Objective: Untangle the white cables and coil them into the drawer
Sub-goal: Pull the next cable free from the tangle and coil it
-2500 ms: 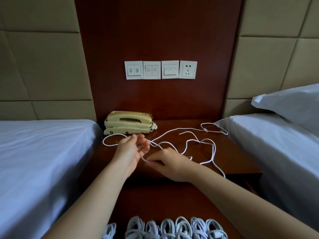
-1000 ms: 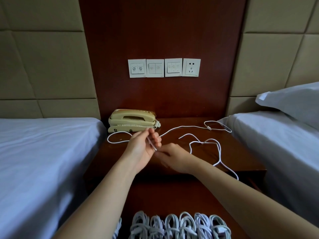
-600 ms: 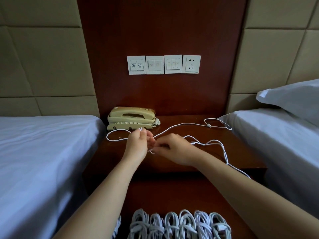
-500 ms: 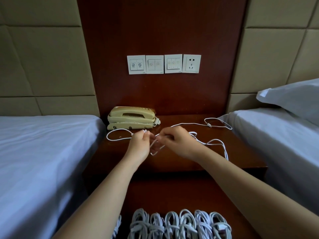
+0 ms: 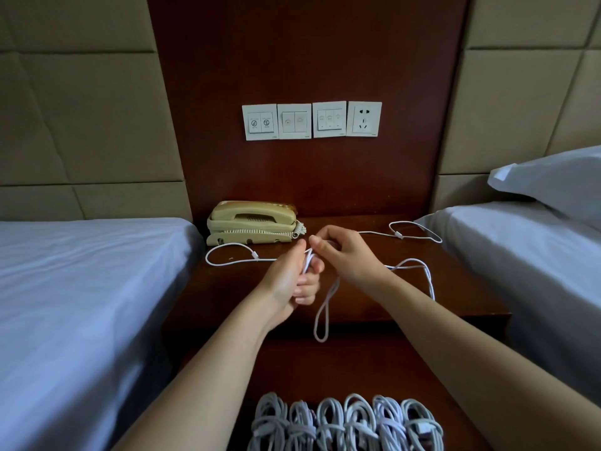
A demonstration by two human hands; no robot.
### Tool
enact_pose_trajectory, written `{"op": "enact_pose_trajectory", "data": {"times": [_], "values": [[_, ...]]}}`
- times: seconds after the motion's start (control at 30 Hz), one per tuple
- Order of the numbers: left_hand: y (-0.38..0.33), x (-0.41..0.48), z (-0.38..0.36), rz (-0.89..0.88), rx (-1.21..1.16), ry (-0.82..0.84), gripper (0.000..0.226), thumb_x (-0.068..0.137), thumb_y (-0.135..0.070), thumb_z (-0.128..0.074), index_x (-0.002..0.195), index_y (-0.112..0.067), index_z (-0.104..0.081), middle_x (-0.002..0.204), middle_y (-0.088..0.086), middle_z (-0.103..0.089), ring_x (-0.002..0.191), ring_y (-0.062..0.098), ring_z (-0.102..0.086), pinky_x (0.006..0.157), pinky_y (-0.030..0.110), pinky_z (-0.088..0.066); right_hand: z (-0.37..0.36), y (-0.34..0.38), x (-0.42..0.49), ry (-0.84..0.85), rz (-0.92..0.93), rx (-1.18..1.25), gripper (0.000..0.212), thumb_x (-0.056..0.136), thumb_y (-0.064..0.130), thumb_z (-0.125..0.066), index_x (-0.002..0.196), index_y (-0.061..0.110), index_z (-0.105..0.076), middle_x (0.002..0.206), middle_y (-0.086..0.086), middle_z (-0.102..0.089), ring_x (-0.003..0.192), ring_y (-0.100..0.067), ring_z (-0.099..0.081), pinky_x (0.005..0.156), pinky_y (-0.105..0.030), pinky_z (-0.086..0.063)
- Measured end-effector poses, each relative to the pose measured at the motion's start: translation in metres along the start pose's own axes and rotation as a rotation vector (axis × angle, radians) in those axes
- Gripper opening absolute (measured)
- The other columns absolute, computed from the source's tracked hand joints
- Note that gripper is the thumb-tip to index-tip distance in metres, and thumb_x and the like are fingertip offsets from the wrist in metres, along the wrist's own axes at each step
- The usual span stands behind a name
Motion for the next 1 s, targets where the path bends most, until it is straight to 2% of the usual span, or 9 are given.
{"op": "enact_pose_trajectory", "data": {"times": [0.13, 0.23, 0.3, 0.4, 0.5, 0.57, 0.67, 0.8, 1.0], "values": [[-0.006, -0.003, -0.006, -0.047, -0.025, 0.038, 0.046, 0.102, -0.031, -0.021, 0.066, -0.010, -0.041, 0.039, -0.007, -0.023, 0.029, 0.003, -0.018, 0.035, 0.017, -0.016, -0.002, -0.011, 0.000, 0.009, -0.001, -0.022, 0.034, 0.096, 0.017, -0.050, 0.062, 0.016, -0.050, 0.056, 0.002, -0.038, 0.050, -0.001, -0.032, 0.050, -0.018, -0.026], [-0.013, -0.004, -0.006, -0.099, -0.073, 0.042, 0.042, 0.103, -0.025, -0.025, 0.068, -0.008, -0.042, 0.039, -0.007, -0.026, 0.029, 0.003, -0.021, 0.034, 0.016, -0.019, -0.013, -0.027, -0.004, 0.057, -0.049, -0.043, 0.035, 0.098, 0.014, -0.045, 0.067, 0.000, -0.055, 0.063, -0.008, -0.044, 0.062, -0.013, -0.037, 0.057, -0.029, -0.029], [-0.017, -0.004, -0.003, -0.126, -0.131, 0.026, 0.041, 0.103, -0.024, -0.025, 0.069, -0.008, -0.042, 0.039, -0.007, -0.028, 0.029, 0.003, -0.023, 0.034, 0.016, -0.020, -0.022, -0.033, -0.007, 0.109, -0.075, -0.050, 0.034, 0.098, 0.013, -0.045, 0.074, -0.007, -0.059, 0.067, -0.008, -0.046, 0.065, -0.015, -0.037, 0.059, -0.029, -0.030], [-0.017, 0.000, 0.005, -0.132, -0.228, -0.036, 0.040, 0.103, -0.023, -0.026, 0.071, -0.008, -0.042, 0.040, -0.006, -0.030, 0.030, 0.004, -0.026, 0.034, 0.016, -0.023, -0.034, -0.035, -0.011, 0.189, -0.092, -0.105, 0.035, 0.096, 0.006, -0.044, 0.065, 0.016, -0.057, 0.062, 0.004, -0.049, 0.057, 0.001, -0.039, 0.056, -0.019, -0.032], [-0.017, 0.002, 0.011, -0.134, -0.299, -0.092, 0.036, 0.103, -0.020, -0.027, 0.073, -0.008, -0.042, 0.043, -0.005, -0.032, 0.032, 0.005, -0.029, 0.036, 0.017, -0.024, -0.043, -0.029, -0.016, 0.254, -0.082, -0.179, 0.040, 0.091, 0.001, -0.046, 0.063, 0.030, -0.048, 0.063, 0.010, -0.050, 0.054, 0.004, -0.039, 0.056, -0.015, -0.033], [-0.016, 0.004, 0.015, -0.144, -0.331, -0.127, 0.036, 0.103, -0.018, -0.027, 0.072, -0.009, -0.042, 0.043, -0.005, -0.032, 0.033, 0.005, -0.029, 0.036, 0.016, -0.024, -0.047, -0.025, -0.020, 0.301, -0.060, -0.229, 0.036, 0.091, 0.003, -0.047, 0.065, 0.027, -0.048, 0.064, 0.008, -0.052, 0.055, 0.002, -0.043, 0.057, -0.015, -0.034], [-0.018, 0.008, 0.023, -0.171, -0.365, -0.184, 0.037, 0.104, -0.018, -0.026, 0.071, -0.009, -0.041, 0.043, -0.005, -0.032, 0.034, 0.005, -0.029, 0.037, 0.017, -0.025, -0.053, -0.023, -0.024, 0.399, -0.058, -0.304, 0.022, 0.096, 0.012, -0.047, 0.078, 0.010, -0.058, 0.067, 0.002, -0.055, 0.060, -0.008, -0.050, 0.059, -0.017, -0.038], [-0.017, 0.011, 0.035, -0.194, -0.390, -0.234, 0.036, 0.104, -0.017, -0.025, 0.072, -0.009, -0.041, 0.041, -0.004, -0.035, 0.034, 0.005, -0.031, 0.036, 0.016, -0.028, -0.061, -0.013, -0.029, 0.519, -0.012, -0.387, 0.022, 0.096, 0.018, -0.048, 0.091, 0.012, -0.068, 0.074, 0.003, -0.061, 0.065, -0.003, -0.053, 0.065, -0.015, -0.041], [-0.021, 0.015, 0.050, -0.278, -0.194, -0.346, 0.035, 0.104, -0.015, -0.025, 0.075, -0.008, -0.043, 0.056, 0.002, -0.036, 0.037, 0.007, -0.038, 0.043, 0.020, -0.034, -0.050, -0.002, -0.032, 0.561, -0.063, -0.380, 0.025, 0.095, 0.022, -0.051, 0.078, 0.017, -0.069, 0.060, 0.010, -0.052, 0.054, 0.000, -0.047, 0.054, -0.011, -0.035]]}}
Point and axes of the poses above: each hand's wrist, its own x-axis towards the middle knuckle, its own z-axis out of the back of the hand, y = z × x, the point moved 9 cm from there along x, towards the middle knuckle
